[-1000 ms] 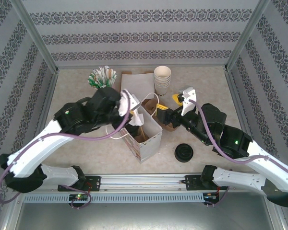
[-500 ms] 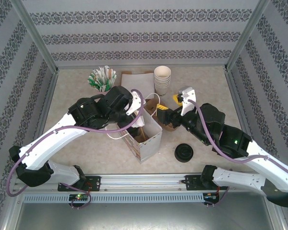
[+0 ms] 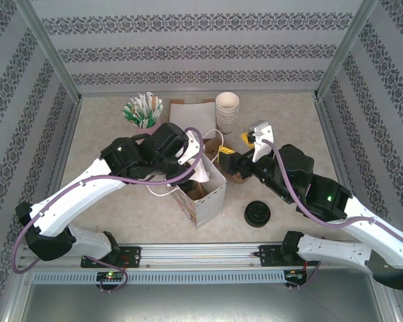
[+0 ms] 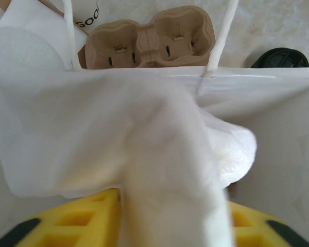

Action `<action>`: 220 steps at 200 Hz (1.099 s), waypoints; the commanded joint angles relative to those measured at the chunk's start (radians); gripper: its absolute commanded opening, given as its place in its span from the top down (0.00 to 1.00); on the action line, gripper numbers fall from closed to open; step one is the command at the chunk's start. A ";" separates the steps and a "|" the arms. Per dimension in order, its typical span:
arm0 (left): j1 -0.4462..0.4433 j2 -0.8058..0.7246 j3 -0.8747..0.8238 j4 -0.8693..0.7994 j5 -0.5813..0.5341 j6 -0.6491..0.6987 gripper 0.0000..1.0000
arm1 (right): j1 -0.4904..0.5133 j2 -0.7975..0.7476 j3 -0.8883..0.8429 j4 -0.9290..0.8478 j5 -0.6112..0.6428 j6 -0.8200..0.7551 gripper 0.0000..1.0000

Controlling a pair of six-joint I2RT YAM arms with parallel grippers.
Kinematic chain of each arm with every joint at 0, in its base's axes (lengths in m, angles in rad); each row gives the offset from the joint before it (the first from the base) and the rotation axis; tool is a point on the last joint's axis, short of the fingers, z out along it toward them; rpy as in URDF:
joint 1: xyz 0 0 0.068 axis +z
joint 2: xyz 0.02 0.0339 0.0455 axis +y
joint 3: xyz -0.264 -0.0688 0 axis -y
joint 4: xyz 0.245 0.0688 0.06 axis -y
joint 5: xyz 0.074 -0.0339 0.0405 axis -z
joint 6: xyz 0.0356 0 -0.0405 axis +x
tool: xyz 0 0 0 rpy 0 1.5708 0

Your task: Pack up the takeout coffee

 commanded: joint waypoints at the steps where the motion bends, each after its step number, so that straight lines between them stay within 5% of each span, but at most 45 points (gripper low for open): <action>1: -0.010 -0.002 -0.003 -0.015 0.011 -0.015 0.54 | -0.011 -0.001 -0.008 -0.001 0.010 0.013 0.22; 120: -0.010 -0.081 -0.007 0.129 0.083 -0.049 0.34 | -0.012 -0.014 -0.014 -0.012 0.016 0.014 0.22; 155: -0.010 -0.051 -0.010 0.144 0.077 -0.037 0.69 | -0.012 -0.014 -0.014 -0.015 0.014 0.014 0.22; 220: -0.004 0.007 -0.059 0.161 0.093 -0.028 0.91 | -0.014 -0.018 -0.022 -0.020 0.014 0.021 0.22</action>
